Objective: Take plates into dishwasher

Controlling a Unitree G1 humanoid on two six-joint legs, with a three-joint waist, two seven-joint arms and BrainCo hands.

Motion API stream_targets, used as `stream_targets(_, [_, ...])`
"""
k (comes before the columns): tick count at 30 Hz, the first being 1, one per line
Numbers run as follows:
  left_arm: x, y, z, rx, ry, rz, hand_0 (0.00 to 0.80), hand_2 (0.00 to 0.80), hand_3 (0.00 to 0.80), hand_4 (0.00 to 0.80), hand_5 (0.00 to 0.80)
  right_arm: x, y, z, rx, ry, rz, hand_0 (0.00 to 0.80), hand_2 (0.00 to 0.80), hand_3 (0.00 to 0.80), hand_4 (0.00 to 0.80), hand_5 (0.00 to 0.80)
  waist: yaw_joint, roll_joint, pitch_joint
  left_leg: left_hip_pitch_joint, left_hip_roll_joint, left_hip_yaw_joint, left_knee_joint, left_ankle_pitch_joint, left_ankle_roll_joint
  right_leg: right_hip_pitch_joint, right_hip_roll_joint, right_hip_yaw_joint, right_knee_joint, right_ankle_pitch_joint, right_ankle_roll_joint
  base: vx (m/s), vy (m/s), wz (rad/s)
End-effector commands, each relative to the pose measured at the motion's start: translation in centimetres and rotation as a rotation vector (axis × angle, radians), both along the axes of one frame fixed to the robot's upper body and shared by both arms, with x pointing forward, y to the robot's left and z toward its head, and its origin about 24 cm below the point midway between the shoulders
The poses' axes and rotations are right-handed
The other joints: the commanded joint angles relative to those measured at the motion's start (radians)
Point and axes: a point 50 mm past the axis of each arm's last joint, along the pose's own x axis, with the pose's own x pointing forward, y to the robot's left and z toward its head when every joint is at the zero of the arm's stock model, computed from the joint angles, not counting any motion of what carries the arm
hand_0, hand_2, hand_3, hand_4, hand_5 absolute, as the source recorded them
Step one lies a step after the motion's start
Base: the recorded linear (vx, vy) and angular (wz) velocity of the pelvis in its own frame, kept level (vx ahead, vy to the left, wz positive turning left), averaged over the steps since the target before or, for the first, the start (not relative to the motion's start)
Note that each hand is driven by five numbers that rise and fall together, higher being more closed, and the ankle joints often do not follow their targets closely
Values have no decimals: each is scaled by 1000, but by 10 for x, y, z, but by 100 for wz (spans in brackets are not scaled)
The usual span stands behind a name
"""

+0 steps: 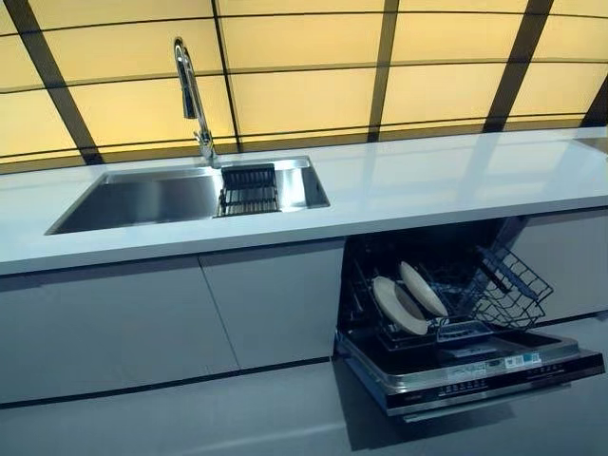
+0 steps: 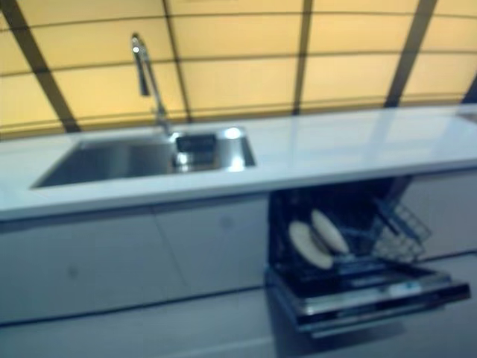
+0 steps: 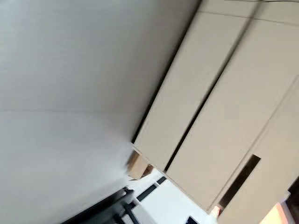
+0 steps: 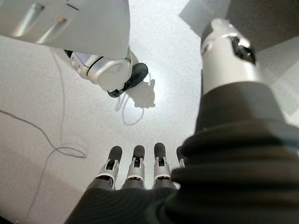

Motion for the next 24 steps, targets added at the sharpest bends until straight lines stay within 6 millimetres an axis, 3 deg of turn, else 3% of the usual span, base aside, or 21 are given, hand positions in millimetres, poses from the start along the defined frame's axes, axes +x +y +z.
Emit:
stream_targets(1, [12,3,3,1,-77,146,0,0,0,0,0,16,-1,3,-31,-24,17,0,0,0,0,0,30,-25,36,-80,55,-45,-42,110,-15,154,-6,-8,-47,-30,-24,-113,-362,1])
stream_targets(5, [-6,-1,-1,-17,-62,261,0,0,0,0,0,16,2,2,-20,-4,70,0,0,0,0,0,38,-15,39,-56,88,-55,-118,142,-36,150,48,-32,-16,-56,-63,-26,-265,2])
stream_targets(7, [-13,0,-2,-7,-53,286,0,0,0,0,0,16,1,2,-33,-1,57,0,0,0,0,0,35,-20,38,-45,89,-29,-125,145,-41,166,69,-43,-38,-35,-68,-25,-279,6])
stream_targets(9, [-14,-1,-3,-7,-41,267,0,0,0,0,0,13,1,2,-38,-1,9,0,0,0,0,0,28,-21,40,-41,83,38,-88,184,-46,197,79,-62,-83,-12,-67,-108,-204,23])
stream_targets(10, [-15,-4,-3,-10,-36,256,0,0,0,0,0,11,0,1,-45,-13,-44,0,0,0,0,0,21,-29,41,-51,62,78,14,179,-45,212,68,-86,-128,21,-70,-207,-194,59])
stream_targets(11, [-16,-5,-4,-13,-35,243,0,0,0,0,0,9,-1,1,-55,-26,-85,0,0,0,0,0,15,-44,42,-48,30,88,113,125,-29,214,47,-102,-156,44,-73,-235,-165,73])
stream_targets(12, [-17,-6,-4,-18,-31,230,0,0,0,0,0,7,-2,1,-59,-35,-101,0,0,0,0,0,13,-50,38,-54,11,90,165,90,-17,208,37,-111,-170,60,-76,-199,-100,70])
stream_targets(14, [-23,-10,-6,-26,-21,220,0,0,0,0,0,3,-3,1,-59,-55,-131,0,0,0,0,0,8,-70,32,-39,-68,80,301,-15,17,198,9,-118,-205,96,-73,-160,-38,37])
stream_targets(16, [-28,-10,-7,-24,-11,210,0,0,0,0,0,5,-5,2,-59,-75,-143,0,0,0,0,0,4,-67,24,-1,-128,55,301,-78,38,182,7,-112,-204,106,-64,-118,49,14])
stream_targets(17, [-30,-7,-6,-17,-5,200,0,0,0,0,0,6,-5,2,-56,-78,-138,0,0,0,0,0,-2,-52,14,68,-167,37,205,-121,57,154,19,-99,-179,100,-55,-83,89,17])
stream_targets(18, [-31,-5,-6,-13,1,188,0,0,0,0,0,8,-6,3,-53,-90,-149,0,0,0,0,0,-11,-36,2,110,-170,46,96,-112,63,135,35,-99,-168,97,-54,-90,59,12])
stream_targets(19, [-30,0,-4,0,-6,177,0,0,0,0,0,8,-6,3,-46,-88,-152,0,0,0,0,0,-9,-28,-4,123,-201,7,42,-116,70,124,46,-83,-178,108,-50,-80,2,13])
stream_targets(24, [-27,7,-2,15,-34,151,0,0,0,0,0,-3,-10,2,-43,-56,-181,0,0,0,0,0,-4,-25,-3,125,-214,5,26,-113,67,133,48,-93,-217,128,-45,-58,-30,19])
